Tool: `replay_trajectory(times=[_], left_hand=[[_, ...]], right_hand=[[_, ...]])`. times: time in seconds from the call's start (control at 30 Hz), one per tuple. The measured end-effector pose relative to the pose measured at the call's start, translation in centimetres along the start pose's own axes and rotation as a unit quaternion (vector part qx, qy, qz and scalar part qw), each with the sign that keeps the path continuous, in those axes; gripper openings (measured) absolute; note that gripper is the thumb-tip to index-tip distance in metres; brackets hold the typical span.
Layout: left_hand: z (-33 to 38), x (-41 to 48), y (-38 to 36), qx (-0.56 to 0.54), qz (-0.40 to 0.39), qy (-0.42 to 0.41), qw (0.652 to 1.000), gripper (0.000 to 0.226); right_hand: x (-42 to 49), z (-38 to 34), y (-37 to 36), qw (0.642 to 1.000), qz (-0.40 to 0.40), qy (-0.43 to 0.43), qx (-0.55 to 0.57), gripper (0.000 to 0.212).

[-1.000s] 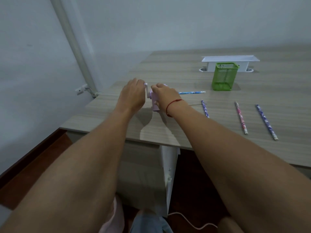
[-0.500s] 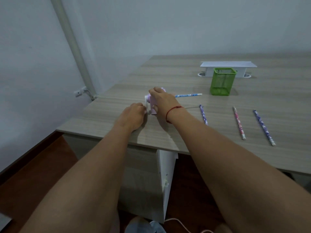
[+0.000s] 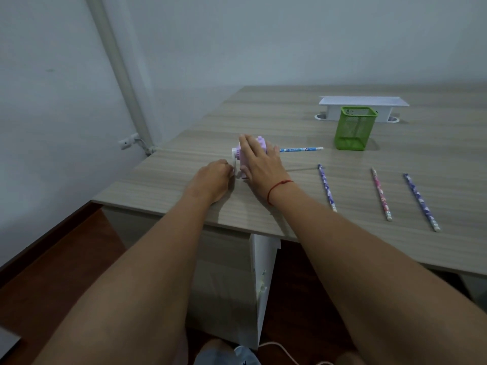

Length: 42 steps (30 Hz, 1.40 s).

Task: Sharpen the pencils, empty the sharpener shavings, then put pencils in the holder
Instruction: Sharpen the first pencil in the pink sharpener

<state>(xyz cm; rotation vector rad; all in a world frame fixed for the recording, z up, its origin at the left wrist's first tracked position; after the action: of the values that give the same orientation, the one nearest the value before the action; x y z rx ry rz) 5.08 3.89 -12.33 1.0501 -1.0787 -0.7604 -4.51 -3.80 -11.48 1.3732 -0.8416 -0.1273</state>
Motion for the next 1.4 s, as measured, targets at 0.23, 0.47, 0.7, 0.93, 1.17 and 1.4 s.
replay_trajectory(times=[0.23,0.47,0.7,0.93,1.17,1.4], left_hand=[[-0.5,1.1,0.5,0.039,0.002,-0.006,0.999,0.03],[-0.6,3.2,0.7,0.115,0.008,0.025,0.993,0.012],[-0.7,5.3,3.5,0.044,0.108,0.048,0.992,0.028],[0.6,0.1,3.8,0.084,0.197,-0.049,0.976,0.043],[1.3,-1.9,2.1,0.078,0.151,-0.058,0.984,0.029],[0.8,0.8,0.7,0.129,0.025,-0.007,0.991,0.029]], right_hand=[[0.7,-0.3,-0.4,0.999,0.016,-0.019,0.022,0.058],[0.4,-0.3,0.2,0.998,0.036,-0.028,0.046,0.052],[0.5,-0.6,0.5,0.998,0.028,-0.05,0.029,0.052],[0.6,-0.8,1.0,0.998,0.012,-0.059,0.032,0.047],[1.2,-0.3,0.6,0.997,0.008,-0.046,0.059,0.044],[1.5,-0.3,0.1,0.997,0.016,-0.038,0.059,0.046]])
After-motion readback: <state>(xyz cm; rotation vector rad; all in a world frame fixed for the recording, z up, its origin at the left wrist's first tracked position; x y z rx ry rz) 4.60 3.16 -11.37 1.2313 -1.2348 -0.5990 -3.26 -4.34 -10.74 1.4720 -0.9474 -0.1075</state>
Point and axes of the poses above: each hand's wrist, its own x-axis towards the middle knuckle, its own y-axis out of the back of the hand, z = x × y, the point moved 4 cm from there along x, towards the middle knuckle, and after that the axes turned 5 degrees about -y, right-handed, at the moved point
